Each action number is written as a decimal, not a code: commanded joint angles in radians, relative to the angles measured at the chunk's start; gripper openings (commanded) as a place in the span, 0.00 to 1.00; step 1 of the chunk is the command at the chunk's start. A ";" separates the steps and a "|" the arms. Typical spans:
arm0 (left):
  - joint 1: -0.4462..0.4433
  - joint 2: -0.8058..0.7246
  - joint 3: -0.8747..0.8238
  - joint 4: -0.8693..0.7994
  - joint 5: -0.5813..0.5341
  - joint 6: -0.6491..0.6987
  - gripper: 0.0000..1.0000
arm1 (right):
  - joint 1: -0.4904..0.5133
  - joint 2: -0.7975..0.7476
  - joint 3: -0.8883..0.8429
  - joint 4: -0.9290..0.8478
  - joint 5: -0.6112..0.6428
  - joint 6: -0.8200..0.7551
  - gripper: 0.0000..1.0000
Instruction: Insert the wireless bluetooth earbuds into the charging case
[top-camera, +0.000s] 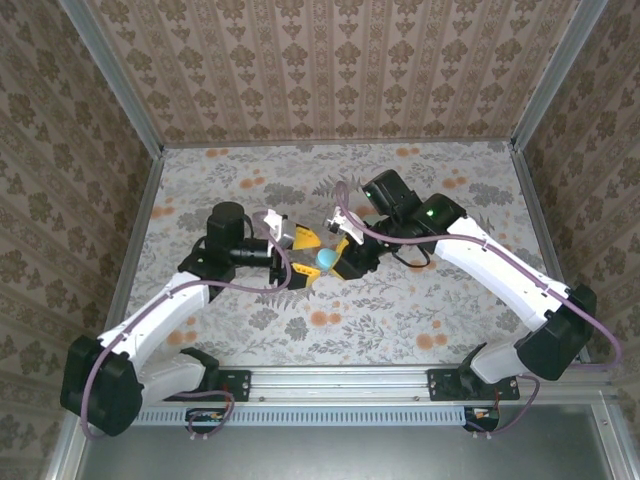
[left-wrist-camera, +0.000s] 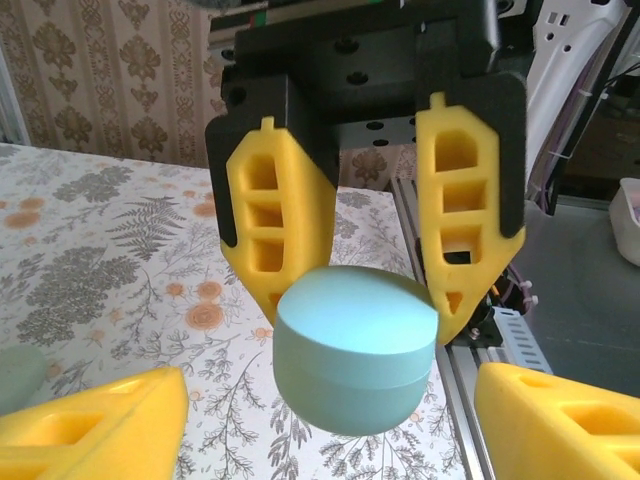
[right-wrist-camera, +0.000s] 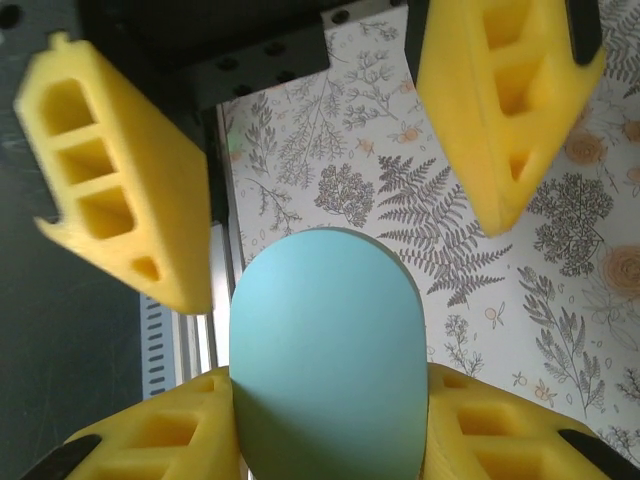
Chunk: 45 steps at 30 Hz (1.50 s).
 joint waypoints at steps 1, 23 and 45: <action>-0.015 0.017 0.045 -0.007 0.052 0.038 0.72 | 0.006 -0.028 -0.018 0.023 -0.043 -0.041 0.27; -0.039 0.041 0.068 -0.097 0.071 0.100 0.65 | 0.012 -0.028 -0.027 0.035 -0.056 -0.054 0.26; -0.039 0.035 0.068 -0.102 0.069 0.101 0.32 | 0.011 -0.062 -0.036 0.066 -0.051 -0.029 0.49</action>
